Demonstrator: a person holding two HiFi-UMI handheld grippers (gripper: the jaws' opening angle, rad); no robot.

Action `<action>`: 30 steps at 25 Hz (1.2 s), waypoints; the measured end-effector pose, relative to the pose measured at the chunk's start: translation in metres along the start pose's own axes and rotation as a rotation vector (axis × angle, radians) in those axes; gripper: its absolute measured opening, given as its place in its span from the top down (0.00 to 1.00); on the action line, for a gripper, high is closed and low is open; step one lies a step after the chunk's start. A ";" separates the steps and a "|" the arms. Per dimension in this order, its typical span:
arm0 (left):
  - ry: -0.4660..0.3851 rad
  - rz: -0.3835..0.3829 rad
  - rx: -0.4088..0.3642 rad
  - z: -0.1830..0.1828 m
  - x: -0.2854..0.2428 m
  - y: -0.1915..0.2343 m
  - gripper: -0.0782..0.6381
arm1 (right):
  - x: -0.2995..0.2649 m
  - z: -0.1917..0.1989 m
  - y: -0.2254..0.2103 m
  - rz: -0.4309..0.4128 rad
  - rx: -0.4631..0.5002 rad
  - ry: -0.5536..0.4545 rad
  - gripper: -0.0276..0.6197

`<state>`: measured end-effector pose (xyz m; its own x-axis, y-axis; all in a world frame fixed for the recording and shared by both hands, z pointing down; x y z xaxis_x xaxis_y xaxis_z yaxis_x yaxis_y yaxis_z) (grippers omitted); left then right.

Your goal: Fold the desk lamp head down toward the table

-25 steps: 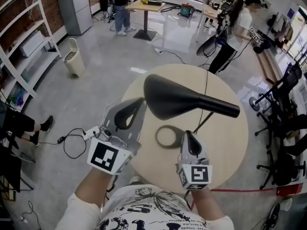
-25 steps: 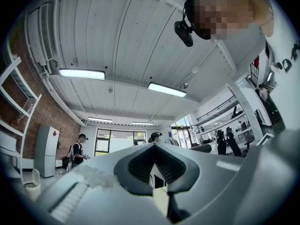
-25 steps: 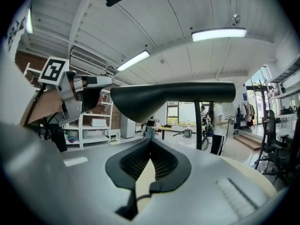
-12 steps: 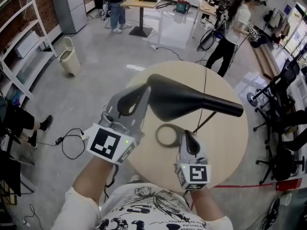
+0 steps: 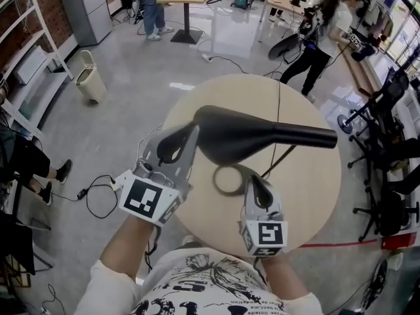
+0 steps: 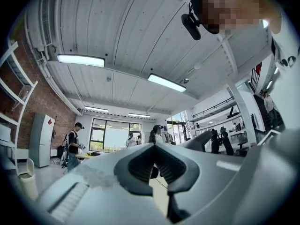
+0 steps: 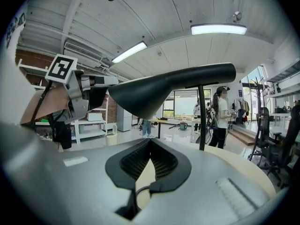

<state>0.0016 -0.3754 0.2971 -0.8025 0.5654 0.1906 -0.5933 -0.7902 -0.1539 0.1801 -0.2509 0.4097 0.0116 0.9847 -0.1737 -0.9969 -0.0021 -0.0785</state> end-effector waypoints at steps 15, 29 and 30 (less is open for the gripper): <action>0.173 0.074 0.079 0.079 -0.004 -0.030 0.88 | 0.013 0.018 -0.015 0.082 -0.034 0.047 0.94; 0.248 0.132 0.189 0.118 -0.016 -0.055 0.89 | 0.019 0.026 -0.020 0.166 -0.052 0.074 0.94; 0.252 0.133 0.200 0.120 -0.017 -0.057 0.89 | 0.018 0.026 -0.021 0.171 -0.053 0.074 0.94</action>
<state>0.0568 -0.3690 0.4192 -0.8774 0.4750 -0.0679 -0.4780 -0.8776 0.0367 0.1992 -0.2281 0.4336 -0.1505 0.9538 -0.2602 -0.9793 -0.1799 -0.0933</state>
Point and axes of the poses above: the fingertips, and each gripper's own axes: x backward along the fingers, y to its left, z out of its underside, the point moved 7 cm from there along x, backward along the fingers, and after that the axes turned 6 degrees about -x, right-handed, at the moved point
